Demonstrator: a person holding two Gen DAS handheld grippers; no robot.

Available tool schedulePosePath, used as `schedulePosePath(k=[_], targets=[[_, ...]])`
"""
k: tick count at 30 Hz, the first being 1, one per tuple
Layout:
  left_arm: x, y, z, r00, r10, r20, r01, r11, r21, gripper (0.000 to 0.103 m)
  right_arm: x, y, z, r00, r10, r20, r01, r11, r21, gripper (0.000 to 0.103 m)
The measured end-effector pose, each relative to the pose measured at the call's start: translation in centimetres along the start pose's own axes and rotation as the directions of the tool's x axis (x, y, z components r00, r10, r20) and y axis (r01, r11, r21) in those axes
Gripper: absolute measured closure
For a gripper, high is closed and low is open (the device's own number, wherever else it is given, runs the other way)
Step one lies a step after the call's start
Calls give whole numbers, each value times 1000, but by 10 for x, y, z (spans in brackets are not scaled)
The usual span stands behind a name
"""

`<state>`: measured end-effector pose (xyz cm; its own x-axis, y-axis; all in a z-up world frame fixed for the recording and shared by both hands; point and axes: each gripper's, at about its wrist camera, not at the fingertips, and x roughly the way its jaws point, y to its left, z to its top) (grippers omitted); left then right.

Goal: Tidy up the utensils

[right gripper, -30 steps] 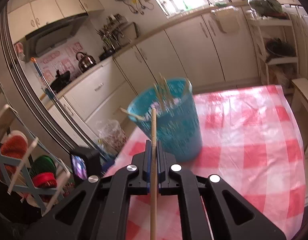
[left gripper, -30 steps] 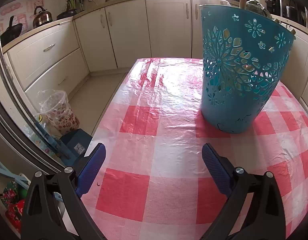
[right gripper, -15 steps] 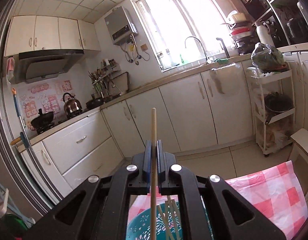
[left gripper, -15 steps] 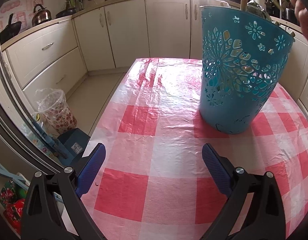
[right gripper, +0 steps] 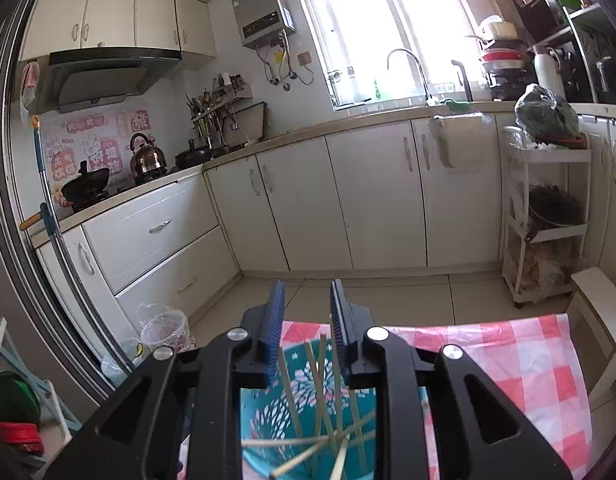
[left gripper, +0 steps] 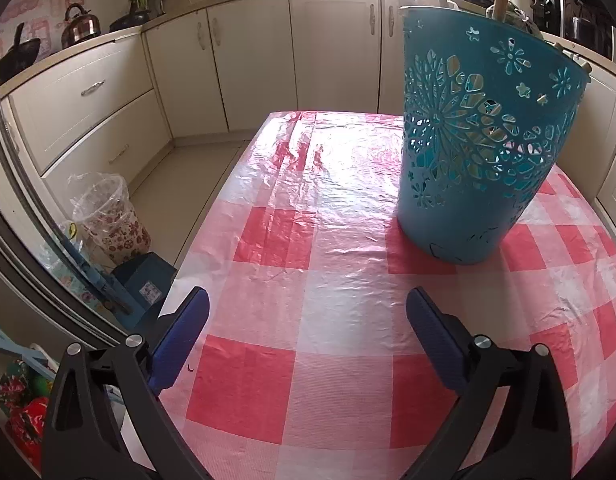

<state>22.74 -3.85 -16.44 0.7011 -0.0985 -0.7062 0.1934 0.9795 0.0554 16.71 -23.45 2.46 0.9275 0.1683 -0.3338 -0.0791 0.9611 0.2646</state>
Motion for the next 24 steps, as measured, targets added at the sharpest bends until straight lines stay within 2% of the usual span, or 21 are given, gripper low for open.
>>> schedulePosePath(k=[1,3,4,6,8,12,14,17,21,24], targets=[[1,1,1,1000,-7,-11,7,1000,-3,8,-12,-4,-5,1000,-4,-20,4,1000,21,60],[5,4,2,998,-35,-56,34,999,-9,8,-35,-10,-18,997,-40,-68,43,998,42,38],[4,7,3,996,-38,-83,37,999,-19,8,-44,-12,-23,993,-62,-97,66,997,41,34],[-10,15,2,996,-16,-88,12,999,-39,8,-63,-18,-38,974,-124,-192,132,991,32,17],[-38,24,3,998,-22,-62,18,997,-72,8,-82,-23,-53,951,-165,-260,180,983,34,13],[-109,37,8,1000,-24,20,26,993,-113,8,-126,-21,-68,919,-223,-324,254,965,57,9],[-149,38,11,998,-6,58,13,993,-118,8,-150,-11,-66,925,-237,-299,266,962,61,7],[-210,39,11,990,-13,139,32,991,-132,8,-186,13,-55,943,-248,-220,263,964,40,7],[-282,36,6,964,-39,264,73,990,-122,8,-231,42,-39,964,-217,-156,227,973,44,7],[-321,27,-1,952,11,305,15,996,-83,8,-257,54,-32,972,-193,-132,201,979,43,7]])
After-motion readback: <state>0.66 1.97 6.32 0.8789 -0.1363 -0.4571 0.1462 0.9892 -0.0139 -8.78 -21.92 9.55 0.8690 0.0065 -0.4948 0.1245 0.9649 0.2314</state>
